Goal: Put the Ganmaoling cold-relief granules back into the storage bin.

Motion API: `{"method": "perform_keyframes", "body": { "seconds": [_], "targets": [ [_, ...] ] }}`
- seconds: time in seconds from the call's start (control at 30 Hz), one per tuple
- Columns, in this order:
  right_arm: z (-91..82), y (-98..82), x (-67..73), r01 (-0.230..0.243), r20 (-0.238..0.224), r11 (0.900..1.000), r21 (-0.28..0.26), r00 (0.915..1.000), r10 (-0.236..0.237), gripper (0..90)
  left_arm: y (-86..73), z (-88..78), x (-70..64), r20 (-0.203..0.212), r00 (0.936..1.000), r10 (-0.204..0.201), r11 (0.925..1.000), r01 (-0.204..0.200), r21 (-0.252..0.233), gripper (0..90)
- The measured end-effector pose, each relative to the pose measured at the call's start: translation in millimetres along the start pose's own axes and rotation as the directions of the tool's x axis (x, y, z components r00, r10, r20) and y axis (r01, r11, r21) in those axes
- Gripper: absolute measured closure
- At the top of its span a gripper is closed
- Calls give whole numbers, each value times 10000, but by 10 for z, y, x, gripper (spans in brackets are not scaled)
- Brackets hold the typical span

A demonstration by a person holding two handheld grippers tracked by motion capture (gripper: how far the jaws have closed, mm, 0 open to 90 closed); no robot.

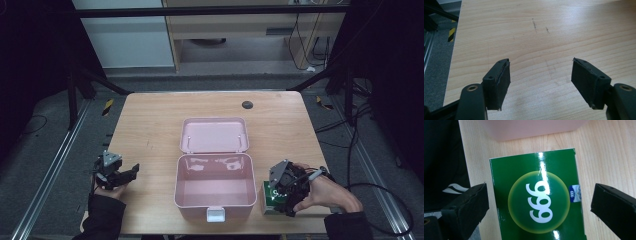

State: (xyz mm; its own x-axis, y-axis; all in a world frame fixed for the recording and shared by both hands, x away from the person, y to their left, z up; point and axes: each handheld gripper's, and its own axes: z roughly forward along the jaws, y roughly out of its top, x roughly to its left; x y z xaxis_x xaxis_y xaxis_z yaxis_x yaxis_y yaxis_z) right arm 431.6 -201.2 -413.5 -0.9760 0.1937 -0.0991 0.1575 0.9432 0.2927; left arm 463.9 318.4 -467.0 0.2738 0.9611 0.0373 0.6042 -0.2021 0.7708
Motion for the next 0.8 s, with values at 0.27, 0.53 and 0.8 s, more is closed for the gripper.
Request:
{"method": "perform_keyframes", "body": {
  "seconds": [0.27, 0.53, 0.8],
  "targets": [
    [93, -7, -10, -20, -202, 9998, 201, 9998, 24, 24, -1, 10, -4, 9, 10000, 50, 10000, -50, 37, 303],
    [177, 1, -22, 43, -370, 9993, 373, 9993, -30, 36, -1, 11, -7, 4, 10000, 86, 9999, -86, 51, 303],
    [265, -17, -38, 3, -615, 9985, 550, 9981, 31, 77, -1, 15, -4, -2, 10000, 85, 9999, -85, 58, 303]
  ]
}}
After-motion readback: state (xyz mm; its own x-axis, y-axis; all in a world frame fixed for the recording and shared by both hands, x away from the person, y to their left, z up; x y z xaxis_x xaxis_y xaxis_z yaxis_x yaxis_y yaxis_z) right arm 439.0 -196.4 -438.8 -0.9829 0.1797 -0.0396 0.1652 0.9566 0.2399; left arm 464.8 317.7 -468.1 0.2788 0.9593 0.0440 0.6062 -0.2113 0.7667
